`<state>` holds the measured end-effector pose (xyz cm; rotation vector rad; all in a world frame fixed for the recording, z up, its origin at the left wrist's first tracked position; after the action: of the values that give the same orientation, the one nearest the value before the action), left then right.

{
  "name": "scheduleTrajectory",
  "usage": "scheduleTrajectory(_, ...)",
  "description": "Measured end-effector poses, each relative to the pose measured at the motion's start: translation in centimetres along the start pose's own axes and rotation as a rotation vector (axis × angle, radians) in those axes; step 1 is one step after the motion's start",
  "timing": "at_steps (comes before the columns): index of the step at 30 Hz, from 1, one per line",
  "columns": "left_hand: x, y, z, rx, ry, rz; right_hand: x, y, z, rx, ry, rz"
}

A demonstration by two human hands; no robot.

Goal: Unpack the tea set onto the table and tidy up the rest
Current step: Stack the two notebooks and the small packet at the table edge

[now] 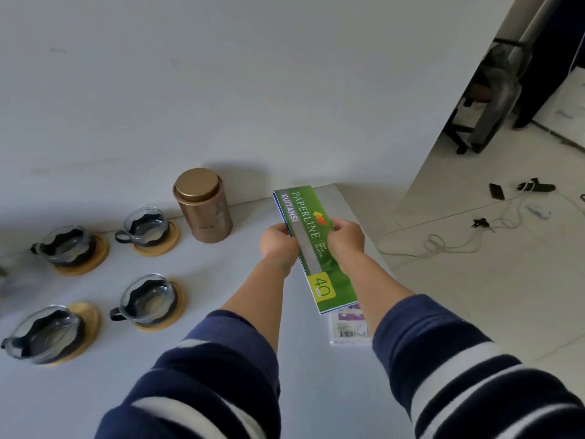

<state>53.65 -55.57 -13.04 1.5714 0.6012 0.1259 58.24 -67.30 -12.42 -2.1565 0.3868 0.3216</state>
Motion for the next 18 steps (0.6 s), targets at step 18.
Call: scheduleTrajectory(18,1.3,-1.4,2.2,0.330,0.029,0.042,2.9,2.5,1.0,-0.294,-0.005,-0.225)
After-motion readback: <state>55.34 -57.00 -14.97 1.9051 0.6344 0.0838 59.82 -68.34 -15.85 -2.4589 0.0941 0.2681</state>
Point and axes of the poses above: each hand's wrist, its own x-axis towards the middle knuckle, its own z-axis out of the palm, y = z × x, the point moved 1 cm from there along x, towards the middle knuckle, and after that the axes turned 9 degrees about z, right-handed, at the moved point
